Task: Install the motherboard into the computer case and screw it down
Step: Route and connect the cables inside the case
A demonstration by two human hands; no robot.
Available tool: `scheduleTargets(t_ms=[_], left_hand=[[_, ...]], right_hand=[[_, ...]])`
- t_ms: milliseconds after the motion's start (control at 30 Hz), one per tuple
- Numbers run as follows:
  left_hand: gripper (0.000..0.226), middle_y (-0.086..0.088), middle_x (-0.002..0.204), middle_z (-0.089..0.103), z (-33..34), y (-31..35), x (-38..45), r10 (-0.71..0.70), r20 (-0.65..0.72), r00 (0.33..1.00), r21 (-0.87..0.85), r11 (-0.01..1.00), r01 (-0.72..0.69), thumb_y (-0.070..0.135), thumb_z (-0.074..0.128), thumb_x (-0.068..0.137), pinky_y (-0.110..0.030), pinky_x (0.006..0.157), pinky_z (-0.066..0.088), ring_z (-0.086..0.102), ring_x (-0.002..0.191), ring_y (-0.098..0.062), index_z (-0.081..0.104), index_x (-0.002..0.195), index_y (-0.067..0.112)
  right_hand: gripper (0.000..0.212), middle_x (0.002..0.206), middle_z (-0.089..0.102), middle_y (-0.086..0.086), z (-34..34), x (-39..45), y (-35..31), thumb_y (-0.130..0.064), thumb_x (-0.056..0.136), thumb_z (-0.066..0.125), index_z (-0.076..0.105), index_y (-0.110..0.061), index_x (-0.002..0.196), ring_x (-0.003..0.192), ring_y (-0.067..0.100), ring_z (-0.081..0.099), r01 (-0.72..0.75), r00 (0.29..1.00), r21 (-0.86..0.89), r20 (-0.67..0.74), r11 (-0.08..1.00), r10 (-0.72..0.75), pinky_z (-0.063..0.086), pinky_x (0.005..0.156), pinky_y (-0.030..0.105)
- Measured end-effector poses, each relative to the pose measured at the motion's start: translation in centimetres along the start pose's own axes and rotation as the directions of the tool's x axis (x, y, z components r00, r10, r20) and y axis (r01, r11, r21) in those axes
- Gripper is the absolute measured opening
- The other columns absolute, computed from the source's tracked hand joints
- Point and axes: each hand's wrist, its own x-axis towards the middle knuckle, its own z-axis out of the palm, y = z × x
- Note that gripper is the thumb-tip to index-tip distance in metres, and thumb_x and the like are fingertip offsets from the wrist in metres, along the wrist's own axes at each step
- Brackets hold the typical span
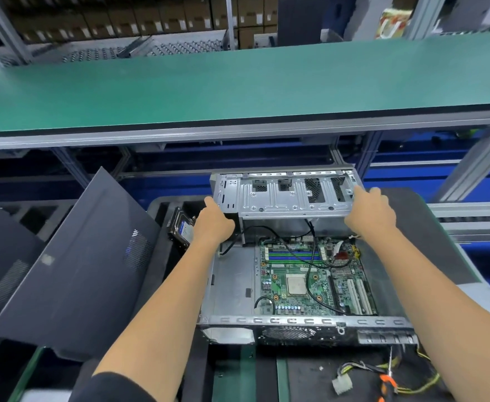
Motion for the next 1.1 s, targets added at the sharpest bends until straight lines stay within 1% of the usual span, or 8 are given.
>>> scheduleTargets(t_ms=[100, 200, 367, 533, 733, 833, 933, 1100], left_hand=[[0.053, -0.003, 0.112, 0.043, -0.2, 0.3, -0.1, 0.094, -0.079, 0.992, -0.127, 0.986, -0.104, 0.004, 0.067, 0.074, -0.04, 0.083, 0.051, 0.047, 0.102, -0.023, 0.037, 0.116, 0.016], [0.053, -0.001, 0.113, 0.039, -0.5, 0.2, -0.1, 0.158, -0.157, 0.975, -0.126, 0.976, -0.178, 0.009, 0.065, 0.075, -0.04, 0.091, 0.043, 0.043, 0.103, -0.019, 0.043, 0.123, 0.015], [0.021, 0.0, 0.109, 0.051, -1.2, -0.7, -0.4, 0.139, -0.2, 0.97, -0.349, 0.915, -0.203, 0.012, 0.058, 0.087, -0.017, 0.073, 0.038, 0.051, 0.089, -0.008, 0.052, 0.107, 0.017], [0.018, 0.01, 0.081, 0.055, -2.9, -4.4, -0.3, -0.041, -0.291, 0.956, -0.373, 0.925, -0.074, 0.007, 0.045, 0.09, -0.015, 0.056, 0.038, 0.052, 0.07, -0.005, 0.057, 0.098, 0.017], [0.026, -0.006, 0.102, 0.06, -4.6, -11.5, 0.3, -0.295, -0.256, 0.921, -0.376, 0.908, 0.186, -0.002, 0.042, 0.081, -0.029, 0.068, 0.042, 0.054, 0.091, -0.023, 0.057, 0.09, 0.017], [0.024, -0.005, 0.102, 0.06, -4.7, -13.6, 0.8, -0.317, -0.227, 0.921, -0.389, 0.897, 0.212, -0.001, 0.043, 0.082, -0.027, 0.063, 0.042, 0.054, 0.09, -0.023, 0.057, 0.09, 0.017], [0.023, -0.005, 0.1, 0.061, -4.7, -14.8, 1.5, -0.306, -0.191, 0.933, -0.382, 0.899, 0.216, -0.002, 0.045, 0.082, -0.035, 0.073, 0.049, 0.056, 0.095, -0.026, 0.057, 0.09, 0.015], [0.024, 0.002, 0.097, 0.055, -4.4, -16.2, 2.3, -0.255, -0.144, 0.956, -0.362, 0.913, 0.189, -0.001, 0.045, 0.081, -0.021, 0.067, 0.038, 0.05, 0.087, -0.016, 0.06, 0.093, 0.012]], right_hand=[[0.044, 0.126, 0.039, 0.014, -0.6, -0.5, -1.8, -0.013, 0.081, 0.066, 0.046, -0.009, 0.12, 0.111, 0.031, 0.041, 0.103, 0.989, -0.033, -0.103, 0.994, -0.106, 0.041, 0.084, 0.039], [0.048, 0.125, 0.048, 0.012, -0.8, -1.6, -4.2, -0.003, 0.08, 0.059, 0.051, -0.009, 0.127, 0.112, 0.028, 0.047, 0.279, 0.957, 0.121, -0.121, 0.953, -0.265, 0.042, 0.082, 0.034], [0.035, 0.114, 0.06, 0.008, 0.6, -4.5, -8.6, 0.0, 0.085, 0.048, 0.06, -0.008, 0.117, 0.1, 0.025, 0.056, 0.476, 0.877, 0.245, -0.06, 0.845, -0.477, 0.05, 0.081, 0.037], [0.023, 0.101, 0.062, 0.008, 2.2, -6.5, -13.1, -0.006, 0.088, 0.045, 0.063, -0.007, 0.102, 0.087, 0.025, 0.056, 0.565, 0.82, 0.25, -0.064, 0.786, -0.569, 0.052, 0.074, 0.038], [0.026, 0.099, 0.065, 0.008, 3.0, -7.7, -18.0, -0.005, 0.089, 0.043, 0.067, -0.007, 0.099, 0.09, 0.026, 0.059, 0.626, 0.771, 0.292, -0.092, 0.723, -0.63, 0.051, 0.075, 0.036], [0.025, 0.098, 0.065, 0.007, 3.2, -8.0, -20.5, -0.005, 0.09, 0.043, 0.067, -0.009, 0.097, 0.084, 0.023, 0.059, 0.651, 0.749, 0.291, -0.098, 0.701, -0.655, 0.051, 0.073, 0.035], [0.027, 0.1, 0.063, 0.008, 3.5, -8.2, -23.1, -0.006, 0.089, 0.044, 0.069, -0.009, 0.1, 0.094, 0.025, 0.056, 0.712, 0.692, 0.259, -0.104, 0.652, -0.714, 0.049, 0.083, 0.039], [0.027, 0.092, 0.065, 0.003, 5.1, -8.7, -25.9, -0.005, 0.085, 0.046, 0.071, -0.013, 0.089, 0.094, 0.024, 0.053, 0.79, 0.605, 0.139, -0.014, 0.598, -0.796, 0.043, 0.085, 0.04]])
